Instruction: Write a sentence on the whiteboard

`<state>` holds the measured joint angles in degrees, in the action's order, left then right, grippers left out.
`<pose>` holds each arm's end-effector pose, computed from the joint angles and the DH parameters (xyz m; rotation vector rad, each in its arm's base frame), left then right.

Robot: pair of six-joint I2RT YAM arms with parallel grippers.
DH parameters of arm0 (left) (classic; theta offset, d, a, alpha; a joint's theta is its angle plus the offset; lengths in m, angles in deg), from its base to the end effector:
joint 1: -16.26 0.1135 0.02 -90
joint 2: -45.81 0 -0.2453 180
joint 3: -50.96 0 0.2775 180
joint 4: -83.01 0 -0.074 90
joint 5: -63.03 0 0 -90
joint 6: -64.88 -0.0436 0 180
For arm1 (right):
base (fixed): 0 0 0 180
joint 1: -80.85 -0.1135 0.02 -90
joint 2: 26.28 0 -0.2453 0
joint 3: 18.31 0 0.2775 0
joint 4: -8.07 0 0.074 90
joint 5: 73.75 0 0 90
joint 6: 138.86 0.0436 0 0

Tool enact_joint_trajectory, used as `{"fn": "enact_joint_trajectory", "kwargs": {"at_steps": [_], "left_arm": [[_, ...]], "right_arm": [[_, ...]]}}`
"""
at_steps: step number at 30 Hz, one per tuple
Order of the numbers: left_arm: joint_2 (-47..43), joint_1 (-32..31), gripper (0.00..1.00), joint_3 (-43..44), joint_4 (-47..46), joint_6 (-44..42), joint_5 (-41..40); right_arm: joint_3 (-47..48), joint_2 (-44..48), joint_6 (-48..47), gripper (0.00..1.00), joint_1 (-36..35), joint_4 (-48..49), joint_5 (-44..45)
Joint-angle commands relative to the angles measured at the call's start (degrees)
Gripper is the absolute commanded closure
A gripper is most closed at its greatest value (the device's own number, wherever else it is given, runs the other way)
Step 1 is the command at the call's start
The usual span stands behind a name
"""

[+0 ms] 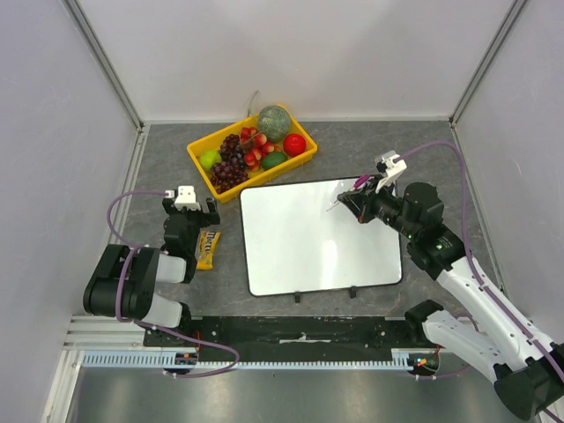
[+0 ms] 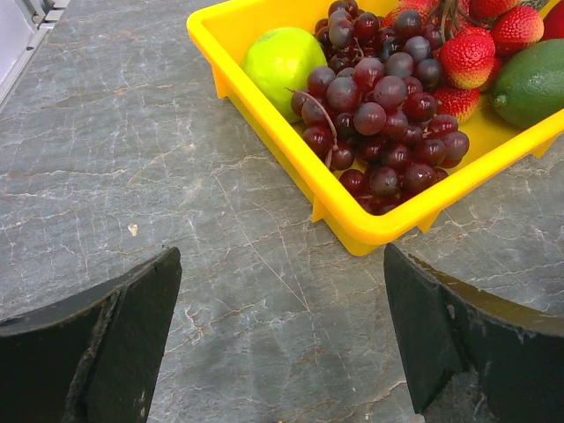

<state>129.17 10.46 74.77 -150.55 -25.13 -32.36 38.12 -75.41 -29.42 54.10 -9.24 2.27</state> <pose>0.2482 -0.0211 0.1057 0.0140 1.6748 0.0026 0.2179 0.1216 0.3140 -0.2995 1.7843 0.7952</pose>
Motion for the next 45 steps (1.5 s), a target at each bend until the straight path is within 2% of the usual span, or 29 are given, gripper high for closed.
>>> {"fn": "enact_joint_trajectory", "kwargs": {"at_steps": [1,6,17,45], "left_arm": [[-0.47,0.27,0.0,0.62,-1.55,-2.01,0.38],[-0.56,0.18,0.0,0.62,-1.55,-2.01,0.38],[-0.47,0.27,0.0,0.62,-1.55,-2.01,0.38],[-0.56,0.27,0.0,0.62,-1.55,-2.01,0.38]], "right_arm": [[0.44,1.31,-0.9,1.0,0.2,0.95,0.88],[0.88,2.28,-1.25,1.0,0.2,0.08,2.02],[1.05,8.69,-2.3,1.0,0.2,-2.65,10.28],[1.58,5.8,-3.44,1.0,0.2,-3.35,9.23]]}}
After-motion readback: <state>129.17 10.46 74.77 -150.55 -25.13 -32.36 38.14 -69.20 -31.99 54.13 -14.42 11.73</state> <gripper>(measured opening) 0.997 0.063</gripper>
